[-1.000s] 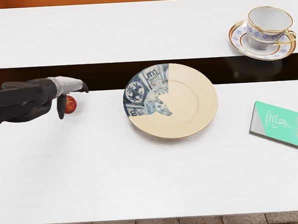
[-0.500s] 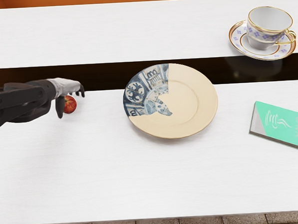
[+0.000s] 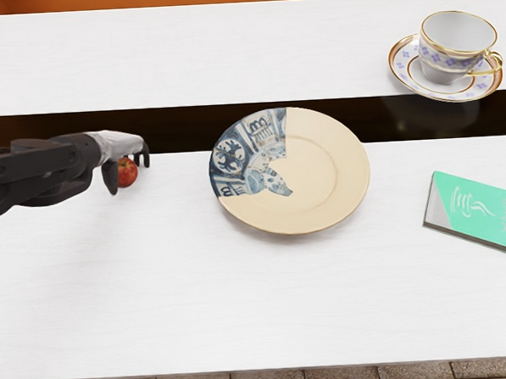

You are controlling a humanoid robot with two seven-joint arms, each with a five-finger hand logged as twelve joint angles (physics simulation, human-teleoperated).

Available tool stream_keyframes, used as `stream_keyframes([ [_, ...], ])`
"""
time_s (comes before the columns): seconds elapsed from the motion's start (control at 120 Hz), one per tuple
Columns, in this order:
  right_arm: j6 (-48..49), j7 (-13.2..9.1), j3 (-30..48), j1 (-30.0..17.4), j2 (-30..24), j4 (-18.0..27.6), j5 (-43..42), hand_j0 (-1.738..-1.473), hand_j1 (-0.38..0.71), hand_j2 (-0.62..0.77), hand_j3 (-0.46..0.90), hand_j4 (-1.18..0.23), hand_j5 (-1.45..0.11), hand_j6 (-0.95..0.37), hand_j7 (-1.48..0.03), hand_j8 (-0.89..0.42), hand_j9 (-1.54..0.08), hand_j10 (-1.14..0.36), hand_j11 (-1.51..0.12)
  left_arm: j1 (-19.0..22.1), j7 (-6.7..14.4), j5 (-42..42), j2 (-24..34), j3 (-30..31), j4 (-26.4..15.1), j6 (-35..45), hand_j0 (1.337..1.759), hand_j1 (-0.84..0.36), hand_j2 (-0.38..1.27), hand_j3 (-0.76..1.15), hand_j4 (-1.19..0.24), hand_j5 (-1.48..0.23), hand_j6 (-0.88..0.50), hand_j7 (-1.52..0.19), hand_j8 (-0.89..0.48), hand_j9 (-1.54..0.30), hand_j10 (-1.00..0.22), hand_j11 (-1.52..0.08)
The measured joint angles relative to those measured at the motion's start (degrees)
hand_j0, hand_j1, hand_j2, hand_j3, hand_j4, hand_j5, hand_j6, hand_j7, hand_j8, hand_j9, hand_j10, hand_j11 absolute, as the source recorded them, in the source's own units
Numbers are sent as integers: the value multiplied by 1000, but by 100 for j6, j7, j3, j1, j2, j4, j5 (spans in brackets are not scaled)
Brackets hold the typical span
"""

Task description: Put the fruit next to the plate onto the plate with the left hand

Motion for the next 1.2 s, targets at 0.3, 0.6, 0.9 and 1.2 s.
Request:
stream_keyframes([
  [0.3, 0, 0, 0, 0, 0, 0, 0, -1658, -312, -6, 0, -31, -40, -31, -40, -31, -40, -31, -40, 57, -12, 9, -5, -24, -3, 22, 1655, -272, 103, 0, -563, -726, -487, -763, -431, -739, -558, -737],
  [0.6, 0, 0, 0, 1, 0, 0, 0, -1658, -312, -6, 0, -31, -40, -31, -40, -31, -40, -31, -40, 136, -64, 11, -7, -26, 30, 77, 1648, -418, 284, 0, -752, -976, -317, -1071, -257, -1004, -476, -1014],
  [0.9, 0, 0, 0, 0, 0, 0, 0, -1658, -312, -6, 0, -31, -40, -31, -40, -31, -40, -31, -40, 61, -116, -43, 160, -142, -89, 67, 1636, -440, 258, 0, -829, -1128, -251, -1193, -147, -1181, -392, -1171],
  [1.2, 0, 0, 0, -2, 0, 0, 0, -1658, -312, -6, 0, -31, -40, -31, -40, -31, -40, -31, -40, -817, -140, -764, 848, -243, -978, 2, 1629, -384, 152, 0, -849, -1158, -330, -1203, -185, -1208, -423, -1230],
])
